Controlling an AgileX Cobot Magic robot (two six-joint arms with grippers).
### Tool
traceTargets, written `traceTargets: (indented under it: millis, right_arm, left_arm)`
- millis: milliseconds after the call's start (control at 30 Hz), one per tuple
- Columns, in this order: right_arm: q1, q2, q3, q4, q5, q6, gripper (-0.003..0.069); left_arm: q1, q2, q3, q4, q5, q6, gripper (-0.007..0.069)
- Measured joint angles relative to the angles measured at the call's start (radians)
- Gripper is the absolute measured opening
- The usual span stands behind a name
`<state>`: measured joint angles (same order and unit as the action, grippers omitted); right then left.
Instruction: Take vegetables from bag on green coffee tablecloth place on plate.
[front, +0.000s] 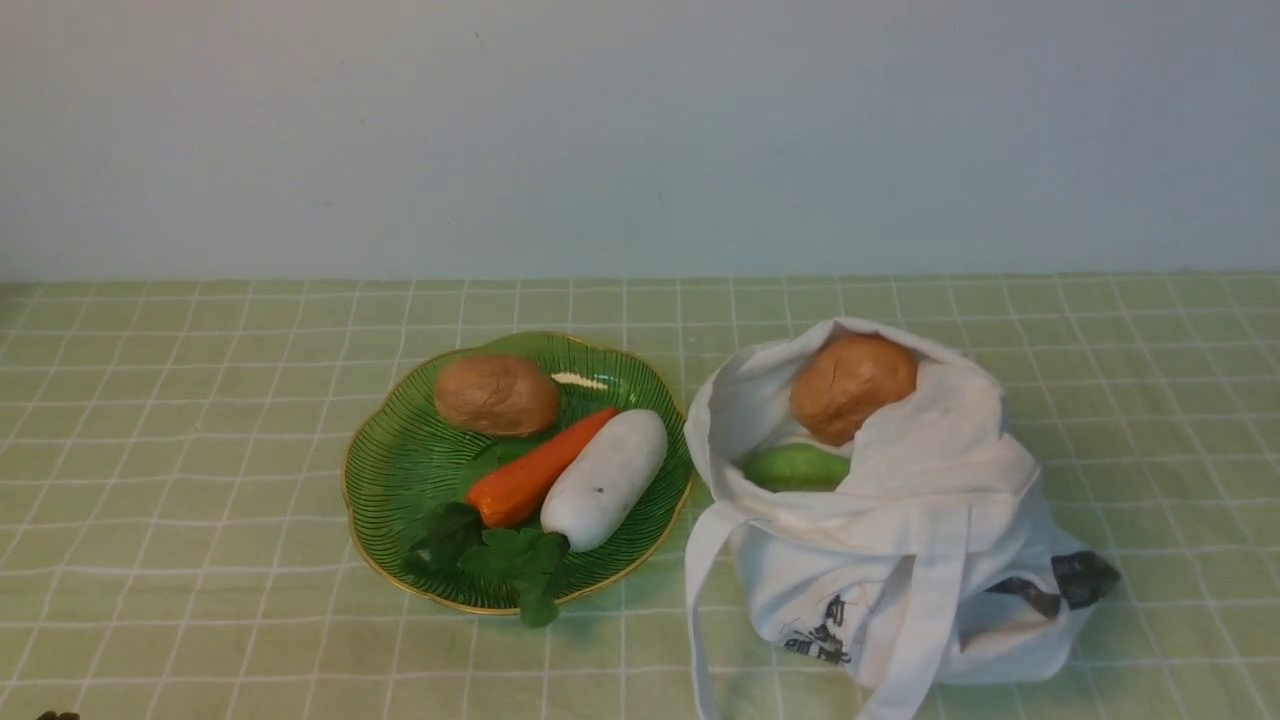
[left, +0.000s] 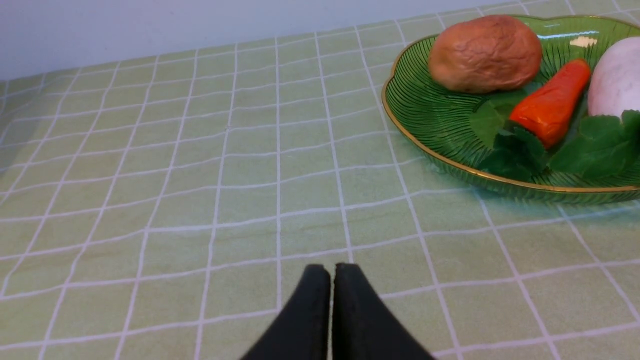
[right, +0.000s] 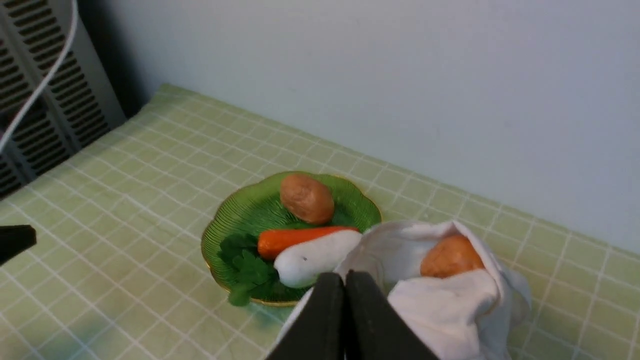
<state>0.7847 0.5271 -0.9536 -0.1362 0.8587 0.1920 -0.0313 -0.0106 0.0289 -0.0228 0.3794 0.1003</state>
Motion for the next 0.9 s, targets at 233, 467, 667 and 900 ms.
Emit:
traceTargets:
  millis: [233, 467, 667, 900]
  right_arm:
    - [0.000, 0.000, 0.016, 0.162, -0.155, -0.250, -0.0015]
    - [-0.071, -0.020, 0.051, 0.188, -0.195, -0.300, -0.0015]
    - [-0.450, -0.107, 0.244, 0.187, -0.227, -0.306, -0.0015]
    - [-0.727, -0.272, 0.518, 0.185, -0.241, -0.315, -0.0015]
  left_arm:
    - [0.000, 0.000, 0.000, 0.000, 0.000, 0.000, -0.0005]
    - [0.000, 0.000, 0.000, 0.000, 0.000, 0.000, -0.0005]
    - [0.000, 0.000, 0.000, 0.000, 0.000, 0.000, -0.0005]
    - [0.000, 0.000, 0.000, 0.000, 0.000, 0.000, -0.0005]
